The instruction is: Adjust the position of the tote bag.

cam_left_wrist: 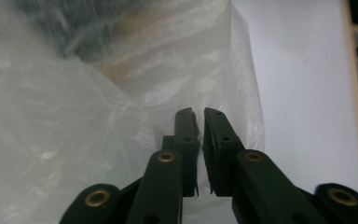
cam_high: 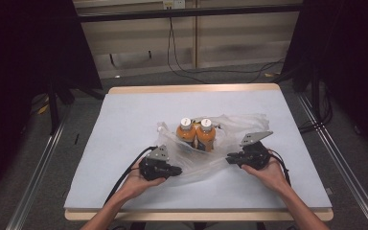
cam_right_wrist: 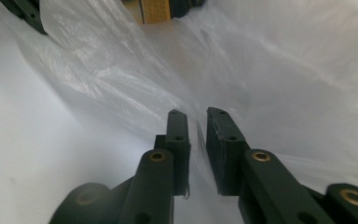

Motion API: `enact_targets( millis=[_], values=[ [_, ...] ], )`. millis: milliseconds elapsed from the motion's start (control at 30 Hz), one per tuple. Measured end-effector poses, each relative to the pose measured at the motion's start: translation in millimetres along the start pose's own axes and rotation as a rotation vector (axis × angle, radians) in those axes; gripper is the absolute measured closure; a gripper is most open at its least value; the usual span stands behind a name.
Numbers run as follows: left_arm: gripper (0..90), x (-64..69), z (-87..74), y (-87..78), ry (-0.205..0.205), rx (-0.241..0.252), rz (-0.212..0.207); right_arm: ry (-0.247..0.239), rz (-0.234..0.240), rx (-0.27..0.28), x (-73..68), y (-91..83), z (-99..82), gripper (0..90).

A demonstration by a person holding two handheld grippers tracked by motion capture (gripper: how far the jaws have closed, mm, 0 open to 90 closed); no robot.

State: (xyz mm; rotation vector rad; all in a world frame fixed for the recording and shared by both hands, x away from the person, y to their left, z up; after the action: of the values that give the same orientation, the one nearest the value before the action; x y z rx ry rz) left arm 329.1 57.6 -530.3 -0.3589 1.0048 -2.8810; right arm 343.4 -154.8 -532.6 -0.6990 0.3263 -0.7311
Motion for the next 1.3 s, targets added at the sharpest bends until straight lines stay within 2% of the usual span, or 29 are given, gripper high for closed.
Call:
enact_targets(
  millis=[33,67,100,167,267,433,533,633,667,700,733,833,933,1033,1067,1133,1167,1200,1233,1267,1300],
  values=[
    [80.1,-0.4,3.4,-3.2,0.004,0.009,0.001,0.015,0.003,0.028,0.2,-5.9,5.4,73.4],
    [79.4,-0.1,10.4,-6.7,0.001,0.051,-0.002,0.022,0.014,0.046,-0.4,-9.2,8.5,70.8],
    [77.4,0.0,13.9,-9.4,-0.005,0.068,-0.001,0.022,0.015,0.067,-1.0,-14.6,13.0,70.5],
    [74.3,1.2,21.8,-16.5,-0.008,0.113,-0.005,0.01,0.011,0.083,-2.1,-21.0,19.1,69.0],
    [71.6,0.5,28.5,-28.4,-0.003,0.158,-0.003,0.02,0.022,0.121,-4.7,-29.6,28.8,65.4],
    [71.0,-7.7,37.8,-46.2,-0.018,0.216,0.032,-0.007,0.033,0.162,-12.1,-43.5,43.0,61.3],
    [70.4,-10.3,45.8,-60.0,-0.003,0.249,0.056,-0.005,0.031,0.191,-14.6,-52.3,50.5,60.8],
    [69.1,-13.6,56.8,-74.4,0.01,0.283,0.08,-0.004,0.017,0.205,-13.2,-57.6,56.0,63.1],
    [69.1,-17.4,62.5,-80.7,0.029,0.282,0.1,0.0,0.017,0.209,-13.1,-58.6,58.0,64.6],
    [68.9,-17.8,67.6,-82.2,0.032,0.302,0.091,0.0,0.018,0.217,-12.5,-59.2,61.2,70.7],
    [68.8,-21.1,72.8,-85.4,0.047,0.301,0.105,-0.003,0.025,0.218,-12.5,-59.2,62.5,75.3],
    [69.0,-32.1,91.7,-92.0,0.036,0.353,0.12,-0.005,0.019,0.223,-9.7,-56.9,68.8,80.1],
    [70.5,-47.0,106.9,-92.8,0.025,0.353,0.143,0.006,0.011,0.228,-3.7,-53.1,76.8,82.2],
    [74.7,-62.2,119.1,-91.3,-0.014,0.373,0.158,0.018,-0.004,0.236,4.5,-48.3,84.9,83.8],
    [76.0,-72.1,121.4,-87.9,-0.036,0.374,0.168,0.022,-0.003,0.237,6.1,-46.8,86.9,83.7],
    [78.0,-84.1,118.6,-78.7,-0.062,0.338,0.188,0.024,-0.002,0.237,7.9,-42.0,91.6,84.4],
    [78.1,-87.0,116.8,-73.9,-0.059,0.315,0.194,0.021,-0.004,0.235,8.1,-40.2,93.2,84.7],
    [78.1,-90.0,112.6,-67.7,-0.048,0.264,0.224,0.017,-0.005,0.232,8.3,-38.8,94.2,84.8],
    [78.1,-90.0,110.4,-62.5,-0.033,0.239,0.224,0.014,-0.009,0.228,8.9,-36.9,95.3,85.0],
    [78.0,-88.0,107.2,-56.2,-0.026,0.211,0.207,0.009,-0.012,0.225,9.9,-35.7,95.8,85.2],
    [77.6,-86.4,103.6,-50.1,-0.006,0.179,0.213,0.014,-0.011,0.224,11.0,-34.4,96.7,85.6]
  ],
)
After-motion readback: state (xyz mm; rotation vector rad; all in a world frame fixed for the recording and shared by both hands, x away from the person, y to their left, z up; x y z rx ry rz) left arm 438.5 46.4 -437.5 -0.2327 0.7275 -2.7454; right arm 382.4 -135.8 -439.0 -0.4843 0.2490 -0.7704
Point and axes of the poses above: each handheld gripper's, and its own axes: y roughly forward along the jaws, z roughly out of its top, x roughly to its right, the point moved 10 cm from there along y, roughly forward along the jaws, and after that the axes turned 6 degrees about -z, right-handed, at the moved point
